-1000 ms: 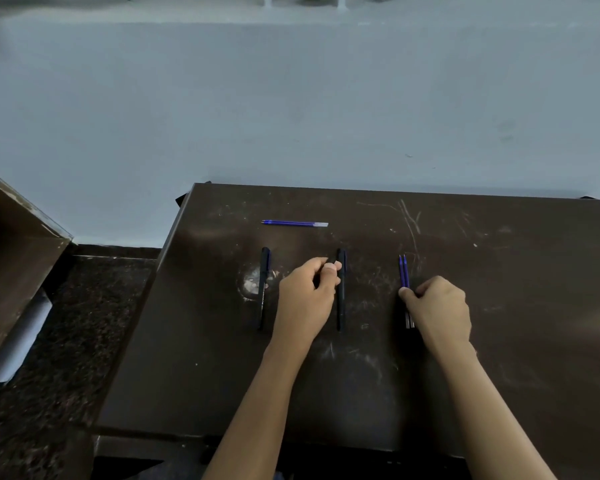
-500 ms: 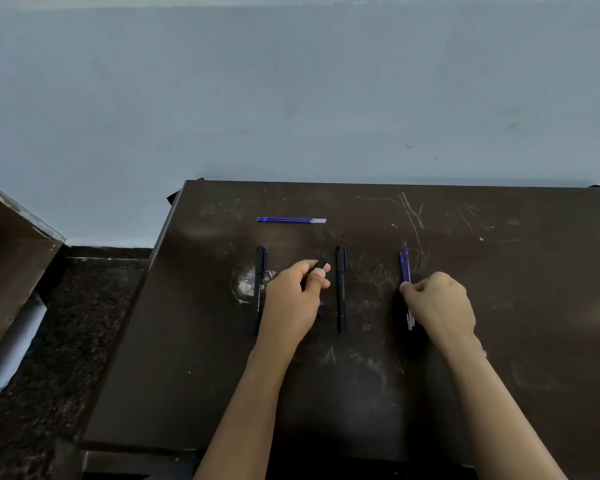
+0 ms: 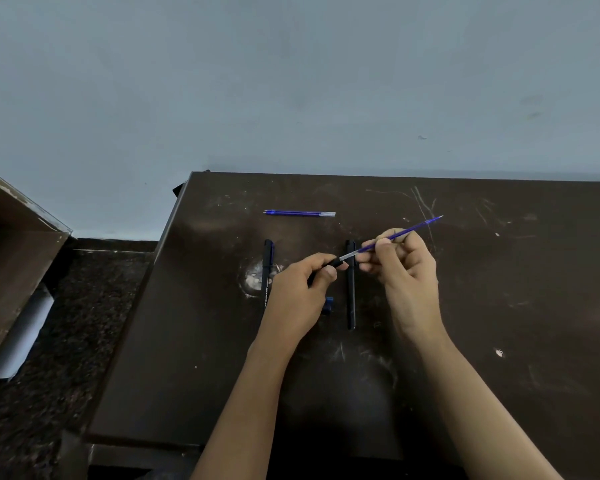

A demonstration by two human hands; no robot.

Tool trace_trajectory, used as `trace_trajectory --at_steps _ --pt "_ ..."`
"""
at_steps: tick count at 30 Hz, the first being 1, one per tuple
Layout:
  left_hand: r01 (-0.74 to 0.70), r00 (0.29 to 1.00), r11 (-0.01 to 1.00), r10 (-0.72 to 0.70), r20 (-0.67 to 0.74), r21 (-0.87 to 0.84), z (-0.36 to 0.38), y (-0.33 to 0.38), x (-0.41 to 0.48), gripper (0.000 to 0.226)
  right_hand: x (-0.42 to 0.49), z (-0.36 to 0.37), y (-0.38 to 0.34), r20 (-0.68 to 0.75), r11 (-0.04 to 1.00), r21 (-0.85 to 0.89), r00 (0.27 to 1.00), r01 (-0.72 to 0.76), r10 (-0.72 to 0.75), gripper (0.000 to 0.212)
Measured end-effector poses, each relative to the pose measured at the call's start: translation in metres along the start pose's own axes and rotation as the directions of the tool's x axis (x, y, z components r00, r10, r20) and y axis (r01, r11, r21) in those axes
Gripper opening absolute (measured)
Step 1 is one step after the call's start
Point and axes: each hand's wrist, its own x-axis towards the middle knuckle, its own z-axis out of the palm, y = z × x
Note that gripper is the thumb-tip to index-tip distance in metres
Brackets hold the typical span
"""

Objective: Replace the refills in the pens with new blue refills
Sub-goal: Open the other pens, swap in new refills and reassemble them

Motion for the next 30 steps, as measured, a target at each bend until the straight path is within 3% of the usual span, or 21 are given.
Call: trace_trajectory --at_steps 6,9,11,14,18,26,30 --pt "-0.026 1.000 0.999 0.026 0.016 0.045 -0.005 0.000 0.001 0.019 -0.004 0.009 0.002 0.121 0.966 -0.248 0.992 0.076 -0.047 0.008" --pt "0.027 0.999 0.998 -0.029 -0.023 -0.055 -0.005 -0.004 0.002 0.018 -0.008 0.012 0.007 0.172 0.921 -0.377 0.985 0.097 -0.033 0.014" --pt "0.069 0.994 0.985 -0.081 -0.071 -0.157 -0.005 -0.004 0.001 0.023 -0.008 0.012 0.014 0.194 0.819 -0.551 0.979 0.160 -0.061 0.020" --pt "0.084 0.987 0.970 -0.112 -0.112 -0.226 -0.007 0.000 0.001 0.025 -0.009 0.012 0.024 0.369 0.554 -0.761 0.928 0.337 -0.058 0.025" --pt "0.073 0.984 0.962 -0.112 -0.140 -0.262 -0.008 0.003 0.000 0.026 -0.018 0.019 0.033 0.474 0.447 -0.800 0.878 0.401 0.060 0.031" --pt "0.040 0.978 0.970 -0.087 -0.187 -0.238 -0.007 0.002 0.003 0.033 -0.019 0.026 0.034 0.442 0.484 -0.800 0.894 0.354 0.077 0.027" --pt "0.036 0.981 0.984 -0.068 -0.182 -0.177 -0.006 -0.001 0.006 0.032 -0.013 0.027 0.027 0.296 0.690 -0.673 0.952 0.266 -0.078 0.031"
